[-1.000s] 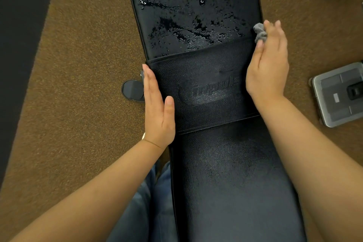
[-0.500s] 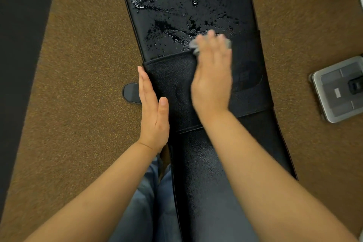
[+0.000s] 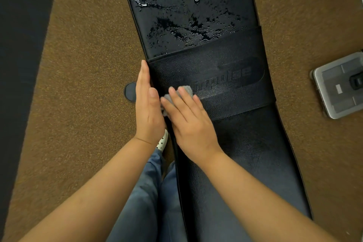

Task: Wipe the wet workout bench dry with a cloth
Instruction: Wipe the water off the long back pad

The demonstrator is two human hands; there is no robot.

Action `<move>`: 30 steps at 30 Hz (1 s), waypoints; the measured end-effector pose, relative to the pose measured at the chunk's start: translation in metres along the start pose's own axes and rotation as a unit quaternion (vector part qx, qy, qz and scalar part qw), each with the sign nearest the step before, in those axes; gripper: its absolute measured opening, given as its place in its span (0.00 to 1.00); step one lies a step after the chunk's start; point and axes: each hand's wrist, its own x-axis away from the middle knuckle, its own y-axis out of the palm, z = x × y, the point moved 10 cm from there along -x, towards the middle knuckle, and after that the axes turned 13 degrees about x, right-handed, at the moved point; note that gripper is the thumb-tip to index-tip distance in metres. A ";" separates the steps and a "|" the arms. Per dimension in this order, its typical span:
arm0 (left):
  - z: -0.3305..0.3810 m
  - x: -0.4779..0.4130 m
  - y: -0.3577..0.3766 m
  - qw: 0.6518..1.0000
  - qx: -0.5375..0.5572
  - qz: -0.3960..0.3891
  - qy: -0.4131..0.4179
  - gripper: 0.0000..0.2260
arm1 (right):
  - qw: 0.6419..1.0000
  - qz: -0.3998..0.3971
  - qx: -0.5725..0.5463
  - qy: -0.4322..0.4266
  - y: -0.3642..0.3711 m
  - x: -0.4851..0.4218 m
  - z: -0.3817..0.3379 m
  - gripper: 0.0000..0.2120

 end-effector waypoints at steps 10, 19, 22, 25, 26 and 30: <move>0.001 0.004 0.022 0.995 -0.100 -0.023 -0.015 0.32 | 0.990 -0.029 0.036 0.132 -0.028 0.029 0.120 0.20; 0.002 0.004 0.018 0.994 -0.101 -0.029 -0.035 0.32 | 0.975 -0.030 0.031 0.219 -0.037 -0.028 0.174 0.22; 0.004 0.005 0.015 0.994 -0.094 -0.032 -0.033 0.35 | 0.973 -0.027 0.034 0.228 -0.039 -0.052 0.178 0.21; 0.003 0.005 0.014 0.996 -0.078 -0.027 -0.037 0.32 | 0.971 -0.013 0.035 0.238 -0.037 -0.066 0.173 0.21; 0.003 0.005 0.013 0.996 -0.073 -0.022 -0.041 0.30 | 0.969 -0.002 0.033 0.247 -0.036 -0.068 0.169 0.21; 0.005 0.005 0.004 0.999 -0.003 0.012 -0.052 0.26 | 0.969 0.030 0.001 0.245 -0.026 -0.077 0.121 0.21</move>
